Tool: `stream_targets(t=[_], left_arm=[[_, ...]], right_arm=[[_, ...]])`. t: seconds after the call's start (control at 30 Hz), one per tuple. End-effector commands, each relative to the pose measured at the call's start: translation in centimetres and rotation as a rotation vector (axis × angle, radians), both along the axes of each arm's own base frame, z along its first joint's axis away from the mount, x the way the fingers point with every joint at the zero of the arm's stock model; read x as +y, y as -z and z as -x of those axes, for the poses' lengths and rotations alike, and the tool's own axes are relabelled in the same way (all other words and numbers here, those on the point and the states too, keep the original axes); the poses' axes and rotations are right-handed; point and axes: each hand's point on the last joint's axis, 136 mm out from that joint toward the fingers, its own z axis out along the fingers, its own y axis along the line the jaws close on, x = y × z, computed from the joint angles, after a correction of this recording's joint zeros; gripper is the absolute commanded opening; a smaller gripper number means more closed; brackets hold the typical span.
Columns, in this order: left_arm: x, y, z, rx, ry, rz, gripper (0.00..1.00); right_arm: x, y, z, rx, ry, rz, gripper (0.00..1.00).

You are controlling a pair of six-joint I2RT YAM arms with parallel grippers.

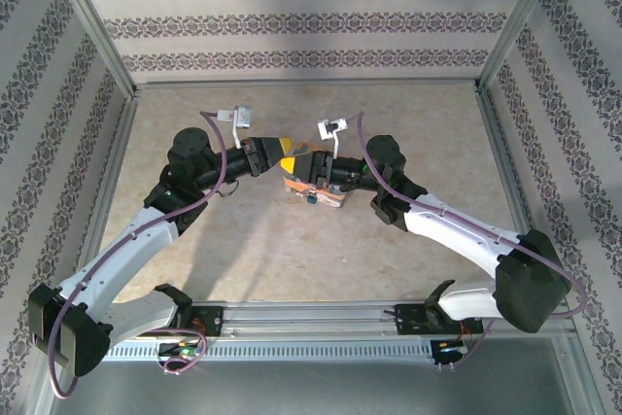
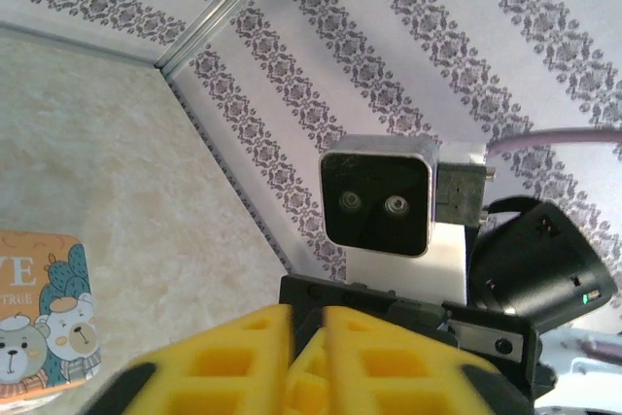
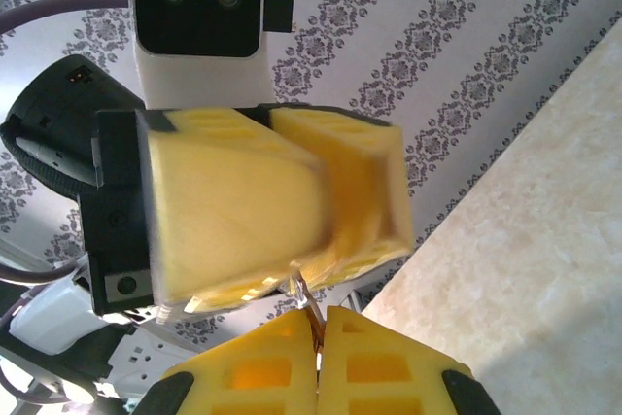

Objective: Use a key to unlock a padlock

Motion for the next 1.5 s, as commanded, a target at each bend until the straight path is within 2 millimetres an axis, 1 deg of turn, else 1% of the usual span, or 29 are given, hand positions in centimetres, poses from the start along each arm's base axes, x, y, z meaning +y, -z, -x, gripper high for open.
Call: stream_targets(t=[0.0, 0.1, 0.2, 0.27, 0.37, 0.5, 0.63, 0.7, 0.87, 0.93, 1.03, 1.2, 1.33, 1.47], left_arm=[[1.0, -1.4, 0.0, -0.070, -0.046, 0.005, 0.36], [1.8, -1.5, 0.0, -0.073, -0.087, -0.018, 0.50], [2.9, -1.3, -0.2, -0.073, -0.135, -0.042, 0.57], [3.6, -1.0, -0.4, -0.071, -0.167, -0.063, 0.59], [4.6, -0.1, -0.6, -0.071, -0.218, -0.121, 0.64], [5.8, 2.4, -0.7, -0.056, -0.269, -0.239, 0.65], [6.5, 5.2, -0.5, -0.017, -0.294, -0.285, 0.67], [6.5, 6.8, -0.4, 0.008, -0.291, -0.301, 0.69], [6.2, 11.3, 0.1, 0.084, -0.252, -0.334, 0.71], [6.0, 13.3, 0.3, 0.121, -0.234, -0.345, 0.71], [6.1, 15.5, 0.5, 0.168, -0.234, -0.377, 0.71], [6.2, 17.4, 0.8, 0.179, -0.240, -0.411, 0.71], [5.9, 18.7, 0.8, 0.198, -0.233, -0.411, 0.71], [5.8, 20.0, 0.9, 0.214, -0.232, -0.422, 0.71]], right_arm=[[-0.9, -0.2, 0.1, -0.033, 0.025, 0.000, 0.00], [-1.5, 1.0, 0.0, -0.019, 0.045, 0.041, 0.00], [-2.3, 2.3, -0.1, -0.013, 0.074, 0.097, 0.00], [-3.0, 3.3, -0.1, -0.010, 0.097, 0.143, 0.00], [-4.1, 5.1, -0.2, 0.003, 0.134, 0.220, 0.00], [-5.7, 7.3, -0.5, 0.031, 0.176, 0.298, 0.00], [-7.5, 9.3, -1.4, 0.090, 0.224, 0.314, 0.00], [-8.0, 10.3, -1.8, 0.110, 0.235, 0.325, 0.00], [-8.6, 13.0, -3.0, 0.157, 0.245, 0.369, 0.00], [-8.9, 14.1, -3.8, 0.181, 0.263, 0.389, 0.00], [-8.9, 15.4, -5.1, 0.202, 0.282, 0.406, 0.00], [-7.9, 15.9, -7.3, 0.198, 0.261, 0.410, 0.00], [-8.1, 17.2, -9.2, 0.215, 0.280, 0.421, 0.00], [-7.8, 18.0, -10.6, 0.222, 0.276, 0.435, 0.00]])
